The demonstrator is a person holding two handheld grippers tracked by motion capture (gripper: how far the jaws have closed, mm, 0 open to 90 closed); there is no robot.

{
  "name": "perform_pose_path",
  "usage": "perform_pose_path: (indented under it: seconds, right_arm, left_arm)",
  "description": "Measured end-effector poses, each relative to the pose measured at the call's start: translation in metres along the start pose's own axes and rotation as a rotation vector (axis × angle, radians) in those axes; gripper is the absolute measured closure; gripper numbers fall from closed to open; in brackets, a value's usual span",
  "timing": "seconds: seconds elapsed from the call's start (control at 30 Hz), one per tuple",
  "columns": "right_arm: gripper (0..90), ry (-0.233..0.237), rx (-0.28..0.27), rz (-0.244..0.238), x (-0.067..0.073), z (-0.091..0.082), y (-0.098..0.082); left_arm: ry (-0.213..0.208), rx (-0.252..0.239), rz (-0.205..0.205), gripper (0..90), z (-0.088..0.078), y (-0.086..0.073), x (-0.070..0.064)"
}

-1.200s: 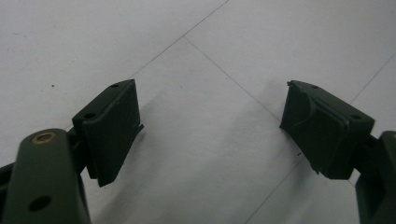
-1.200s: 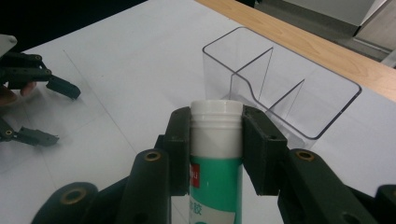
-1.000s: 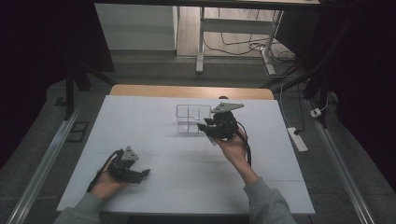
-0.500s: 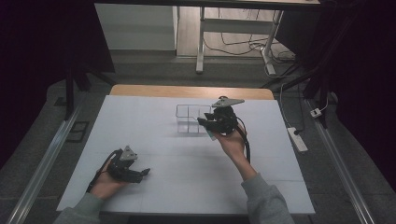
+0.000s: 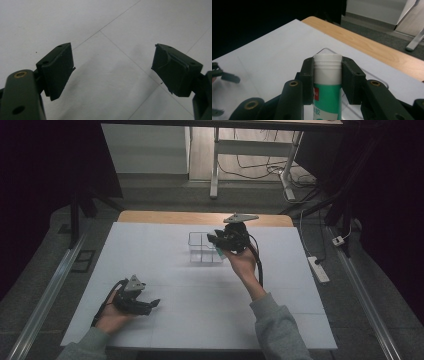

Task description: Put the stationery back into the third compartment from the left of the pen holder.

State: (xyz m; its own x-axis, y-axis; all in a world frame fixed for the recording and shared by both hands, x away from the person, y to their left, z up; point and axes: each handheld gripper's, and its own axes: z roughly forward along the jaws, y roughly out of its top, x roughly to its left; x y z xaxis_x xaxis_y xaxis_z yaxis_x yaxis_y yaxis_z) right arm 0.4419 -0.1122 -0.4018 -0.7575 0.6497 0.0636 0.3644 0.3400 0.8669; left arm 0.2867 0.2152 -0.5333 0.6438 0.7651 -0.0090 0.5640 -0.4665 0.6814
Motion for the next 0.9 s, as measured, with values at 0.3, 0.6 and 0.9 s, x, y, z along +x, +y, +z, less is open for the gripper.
perform_pose_path:
  seconds: [0.3,0.6,0.9]
  right_arm:
    - [64.4,-0.013,-0.035,0.027,-0.016,0.015,0.013]
    - [64.3,-0.037,-0.041,0.067,-0.036,0.035,0.015]
    - [64.0,-0.051,-0.059,0.087,-0.045,0.047,0.012]
  left_arm:
    - [0.005,-0.007,0.0,17.3,-0.001,0.0,0.001]
    - [0.003,-0.008,-0.008,17.2,-0.002,0.0,0.002]
    - [0.005,-0.014,-0.012,17.1,-0.003,0.0,0.002]
